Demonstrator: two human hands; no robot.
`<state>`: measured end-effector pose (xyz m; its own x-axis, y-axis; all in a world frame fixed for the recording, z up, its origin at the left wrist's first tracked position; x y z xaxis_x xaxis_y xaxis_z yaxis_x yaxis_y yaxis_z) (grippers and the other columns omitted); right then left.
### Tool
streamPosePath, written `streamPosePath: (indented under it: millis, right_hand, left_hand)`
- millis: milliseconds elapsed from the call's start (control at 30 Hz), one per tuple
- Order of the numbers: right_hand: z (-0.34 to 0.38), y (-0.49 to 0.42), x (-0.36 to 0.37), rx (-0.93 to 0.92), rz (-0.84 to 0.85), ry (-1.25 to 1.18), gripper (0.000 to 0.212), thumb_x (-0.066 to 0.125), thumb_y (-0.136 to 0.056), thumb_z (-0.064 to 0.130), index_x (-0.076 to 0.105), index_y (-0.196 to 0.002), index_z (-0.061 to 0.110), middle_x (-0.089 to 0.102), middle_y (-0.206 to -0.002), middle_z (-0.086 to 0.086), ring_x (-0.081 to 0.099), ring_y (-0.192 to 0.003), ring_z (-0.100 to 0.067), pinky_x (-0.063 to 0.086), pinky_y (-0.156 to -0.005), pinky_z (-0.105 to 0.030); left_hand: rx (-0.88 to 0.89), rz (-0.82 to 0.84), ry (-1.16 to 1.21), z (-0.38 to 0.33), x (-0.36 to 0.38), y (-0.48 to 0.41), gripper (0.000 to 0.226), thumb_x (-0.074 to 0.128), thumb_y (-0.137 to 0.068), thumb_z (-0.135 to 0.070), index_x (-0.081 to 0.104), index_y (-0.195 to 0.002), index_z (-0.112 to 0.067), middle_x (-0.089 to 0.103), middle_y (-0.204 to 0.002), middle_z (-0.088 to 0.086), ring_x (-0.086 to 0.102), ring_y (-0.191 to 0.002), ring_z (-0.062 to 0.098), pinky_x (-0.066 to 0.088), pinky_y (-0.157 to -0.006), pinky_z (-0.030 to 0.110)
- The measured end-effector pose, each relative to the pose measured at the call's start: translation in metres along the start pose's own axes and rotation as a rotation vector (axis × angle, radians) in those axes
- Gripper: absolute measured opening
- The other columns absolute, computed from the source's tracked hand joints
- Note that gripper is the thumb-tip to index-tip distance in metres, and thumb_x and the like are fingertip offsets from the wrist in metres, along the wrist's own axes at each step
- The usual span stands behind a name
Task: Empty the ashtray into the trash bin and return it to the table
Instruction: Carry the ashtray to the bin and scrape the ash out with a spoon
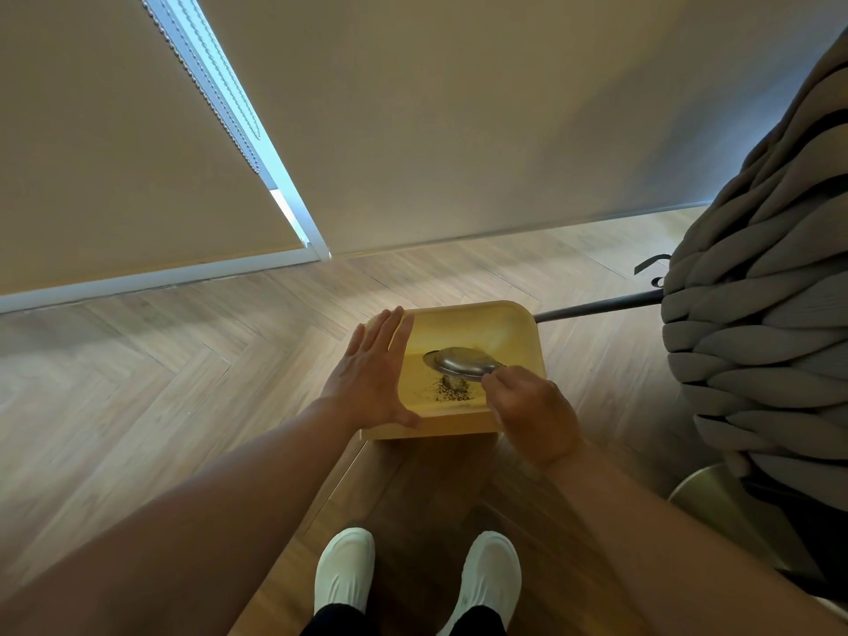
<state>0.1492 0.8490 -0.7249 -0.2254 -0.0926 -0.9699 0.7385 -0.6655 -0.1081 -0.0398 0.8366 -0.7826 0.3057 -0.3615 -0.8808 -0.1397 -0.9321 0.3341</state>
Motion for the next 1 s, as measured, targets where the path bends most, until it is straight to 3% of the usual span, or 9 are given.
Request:
streamPosePath:
  millis: [800, 1000]
  right_hand:
    - [0.007, 0.000, 0.000, -0.091, -0.056, 0.062, 0.028, 0.088, -0.066, 0.010, 0.072, -0.087, 0.000, 0.071, -0.081, -0.017, 0.070, -0.073, -0.028, 0.061, -0.060, -0.038]
    - [0.011, 0.005, 0.003, -0.129, -0.116, 0.111, 0.027, 0.086, -0.068, 0.012, 0.072, -0.087, -0.001, 0.072, -0.082, -0.019, 0.072, -0.077, -0.031, 0.061, -0.068, -0.040]
  left_hand:
    - [-0.008, -0.005, -0.010, -0.003, 0.000, 0.001, 0.146, 0.074, -0.047, -0.078, -0.010, -0.151, -0.018, -0.006, -0.162, 0.007, -0.013, -0.147, 0.022, -0.002, -0.120, 0.045]
    - [-0.005, -0.011, -0.008, -0.003, 0.000, 0.001, 0.146, 0.073, -0.047, -0.078, -0.009, -0.151, -0.017, -0.005, -0.162, 0.007, -0.013, -0.147, 0.021, -0.003, -0.120, 0.043]
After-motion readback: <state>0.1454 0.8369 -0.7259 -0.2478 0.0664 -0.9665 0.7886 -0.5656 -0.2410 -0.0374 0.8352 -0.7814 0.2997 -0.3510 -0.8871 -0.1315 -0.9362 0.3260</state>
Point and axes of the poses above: each hand's wrist, its own y-axis away from the middle knuckle, its own x-axis out of the palm, z = x × y, the point moved 6 cm from there along -y, towards the middle knuckle
